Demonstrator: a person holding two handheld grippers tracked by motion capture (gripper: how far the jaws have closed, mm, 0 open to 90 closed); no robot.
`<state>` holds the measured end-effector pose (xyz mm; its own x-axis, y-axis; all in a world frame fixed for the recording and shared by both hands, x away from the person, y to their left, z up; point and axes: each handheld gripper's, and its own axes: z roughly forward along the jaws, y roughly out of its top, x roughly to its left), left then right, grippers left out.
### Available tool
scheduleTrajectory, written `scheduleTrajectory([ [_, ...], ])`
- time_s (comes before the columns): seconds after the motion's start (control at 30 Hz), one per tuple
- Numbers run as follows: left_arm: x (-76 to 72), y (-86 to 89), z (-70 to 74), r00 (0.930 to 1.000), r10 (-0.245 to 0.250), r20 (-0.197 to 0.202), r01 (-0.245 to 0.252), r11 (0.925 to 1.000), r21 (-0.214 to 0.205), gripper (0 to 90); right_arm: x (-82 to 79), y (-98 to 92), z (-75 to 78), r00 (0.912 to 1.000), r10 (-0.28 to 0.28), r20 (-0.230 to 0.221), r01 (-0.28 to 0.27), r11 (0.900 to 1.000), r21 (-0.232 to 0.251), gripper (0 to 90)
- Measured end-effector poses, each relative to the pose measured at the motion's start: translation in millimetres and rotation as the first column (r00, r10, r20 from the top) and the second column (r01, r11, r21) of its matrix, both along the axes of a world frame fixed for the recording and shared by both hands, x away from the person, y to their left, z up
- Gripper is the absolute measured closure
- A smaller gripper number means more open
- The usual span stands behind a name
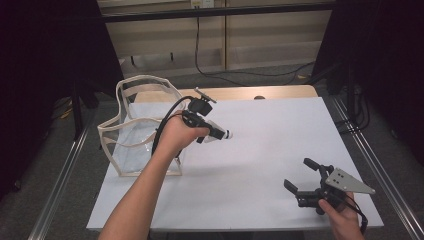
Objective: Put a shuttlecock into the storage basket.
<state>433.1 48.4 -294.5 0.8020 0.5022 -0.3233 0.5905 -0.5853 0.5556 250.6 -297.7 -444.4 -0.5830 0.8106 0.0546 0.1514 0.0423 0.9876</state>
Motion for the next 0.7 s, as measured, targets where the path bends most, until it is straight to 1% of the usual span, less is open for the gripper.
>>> scheduleTrajectory([
  [0.03, 0.3, 0.4, 0.6, 1.0000, -0.004, 0.000, 0.004, 1.0000, 0.001, 88.0, 0.0, -0.1, 0.0, 1.0000, 0.000, 0.001, 0.000, 1.0000, -0.001, 0.8],
  [0.07, -0.1, 0.3, 0.9, 1.0000, 0.003, -0.002, -0.003, 1.0000, -0.002, 87.9, 0.1, -0.1, 0.0, 1.0000, 0.001, 0.001, -0.001, 1.0000, -0.001, 0.9],
  [0.13, 0.3, 0.8, 2.4, 1.0000, -0.009, -0.004, 0.009, 0.9999, 0.009, 88.0, -0.1, 0.3, 0.0, 1.0000, 0.000, -0.002, 0.000, 1.0000, 0.003, 0.8],
  [0.17, 0.1, 0.8, 3.4, 1.0000, -0.004, -0.004, 0.004, 0.9999, 0.010, 88.0, 0.1, 0.1, -0.1, 1.0000, 0.000, 0.002, 0.000, 1.0000, -0.003, 0.8],
  [0.2, -0.4, 0.3, 3.8, 0.9999, 0.006, -0.009, -0.006, 1.0000, 0.002, 88.0, 0.1, 0.2, -0.2, 1.0000, 0.001, -0.001, -0.001, 1.0000, -0.001, 0.9],
  [0.3, -0.1, 1.2, 7.1, 0.9999, 0.010, -0.006, -0.010, 0.9999, 0.011, 88.0, 0.0, 0.5, -0.3, 1.0000, 0.001, -0.005, -0.001, 1.0000, 0.002, 0.8],
  [0.33, 0.7, 2.5, 8.5, 1.0000, 0.002, -0.007, -0.002, 0.9998, 0.018, 88.0, 0.0, 0.4, -0.2, 1.0000, 0.001, -0.003, -0.001, 1.0000, 0.000, 0.9],
  [0.37, 0.3, 2.4, 9.3, 0.9999, 0.014, -0.009, -0.014, 0.9998, 0.013, 87.9, -0.1, 0.3, -0.1, 1.0000, 0.001, -0.002, -0.001, 1.0000, 0.001, 0.8],
  [0.4, 1.1, 3.5, 10.5, 1.0000, 0.003, -0.007, -0.003, 0.9998, 0.021, 88.0, -0.1, 0.3, -0.1, 1.0000, 0.001, -0.002, -0.001, 1.0000, 0.001, 0.8],
  [0.43, 1.1, 3.9, 11.4, 0.9999, 0.003, -0.011, -0.002, 0.9998, 0.022, 88.0, -0.1, 0.3, -0.1, 1.0000, 0.001, -0.004, -0.001, 1.0000, 0.001, 0.9],
  [0.6, 1.1, 5.9, 15.8, 0.9998, 0.008, -0.018, -0.008, 0.9998, 0.018, 87.9, -0.1, 0.3, -0.1, 1.0000, 0.001, -0.002, -0.001, 1.0000, 0.000, 0.8],
  [0.67, 1.2, 6.5, 16.8, 0.9999, 0.009, -0.014, -0.009, 0.9997, 0.021, 88.0, -0.2, 0.4, 0.0, 1.0000, 0.000, -0.001, 0.000, 1.0000, 0.001, 0.9],
  [0.7, 0.7, 6.3, 17.5, 0.9997, 0.016, -0.017, -0.015, 0.9997, 0.017, 88.0, -0.1, 0.3, 0.0, 1.0000, 0.001, -0.001, -0.001, 1.0000, 0.000, 0.8],
])
